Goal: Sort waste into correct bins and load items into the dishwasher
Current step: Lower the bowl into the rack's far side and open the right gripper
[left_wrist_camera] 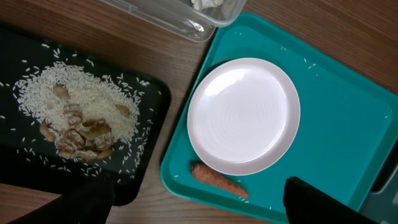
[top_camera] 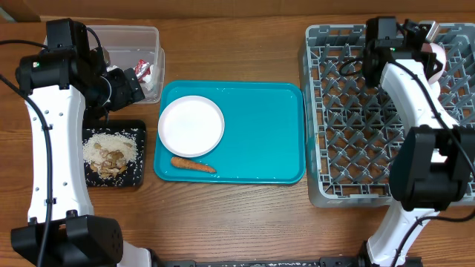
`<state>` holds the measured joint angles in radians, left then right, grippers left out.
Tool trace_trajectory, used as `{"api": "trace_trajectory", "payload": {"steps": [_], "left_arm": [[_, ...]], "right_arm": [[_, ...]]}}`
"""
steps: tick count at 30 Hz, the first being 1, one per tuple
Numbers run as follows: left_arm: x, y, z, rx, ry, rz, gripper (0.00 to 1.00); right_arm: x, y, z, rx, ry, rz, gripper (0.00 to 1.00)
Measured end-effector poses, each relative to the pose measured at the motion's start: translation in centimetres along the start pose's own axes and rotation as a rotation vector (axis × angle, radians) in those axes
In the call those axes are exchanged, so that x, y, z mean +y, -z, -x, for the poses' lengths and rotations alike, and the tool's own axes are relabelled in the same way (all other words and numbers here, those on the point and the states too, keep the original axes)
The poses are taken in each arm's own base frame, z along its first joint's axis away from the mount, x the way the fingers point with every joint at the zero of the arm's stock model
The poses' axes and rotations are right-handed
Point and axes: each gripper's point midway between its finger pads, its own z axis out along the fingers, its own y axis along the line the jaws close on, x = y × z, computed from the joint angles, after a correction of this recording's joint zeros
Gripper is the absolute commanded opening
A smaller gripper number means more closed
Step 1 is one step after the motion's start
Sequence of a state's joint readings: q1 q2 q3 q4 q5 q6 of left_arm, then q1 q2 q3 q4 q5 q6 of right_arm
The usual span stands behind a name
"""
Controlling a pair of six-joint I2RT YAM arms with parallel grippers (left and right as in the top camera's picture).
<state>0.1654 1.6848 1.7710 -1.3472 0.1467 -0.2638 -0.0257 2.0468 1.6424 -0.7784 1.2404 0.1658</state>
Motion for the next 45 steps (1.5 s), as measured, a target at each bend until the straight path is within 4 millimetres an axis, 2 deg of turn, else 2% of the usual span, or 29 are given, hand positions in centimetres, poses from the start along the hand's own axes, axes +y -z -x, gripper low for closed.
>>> {"api": "trace_trajectory", "payload": {"steps": [5,19,30,36,45], "left_arm": [[0.0,0.0,0.0,0.0,0.0,0.0,0.89],[-0.1,0.0,0.0,-0.002,0.0,-0.004,0.9],[-0.1,0.0,0.1,-0.003,-0.001,-0.004,0.9],[-0.1,0.0,0.1,-0.003,-0.001,-0.004,0.9],[-0.3,0.0,0.0,0.0,-0.001,-0.015,0.93]], "right_arm": [[0.4,-0.1,-0.2,0.001,0.005,-0.01,0.04],[2.2,1.8,-0.8,-0.003,0.031,0.058,0.04],[2.4,2.2,-1.5,0.02,0.032,0.08,0.04],[2.3,3.1,-1.7,0.012,0.02,0.068,0.04],[2.8,5.5,-2.2,-0.018,0.047,0.071,0.04]]}}
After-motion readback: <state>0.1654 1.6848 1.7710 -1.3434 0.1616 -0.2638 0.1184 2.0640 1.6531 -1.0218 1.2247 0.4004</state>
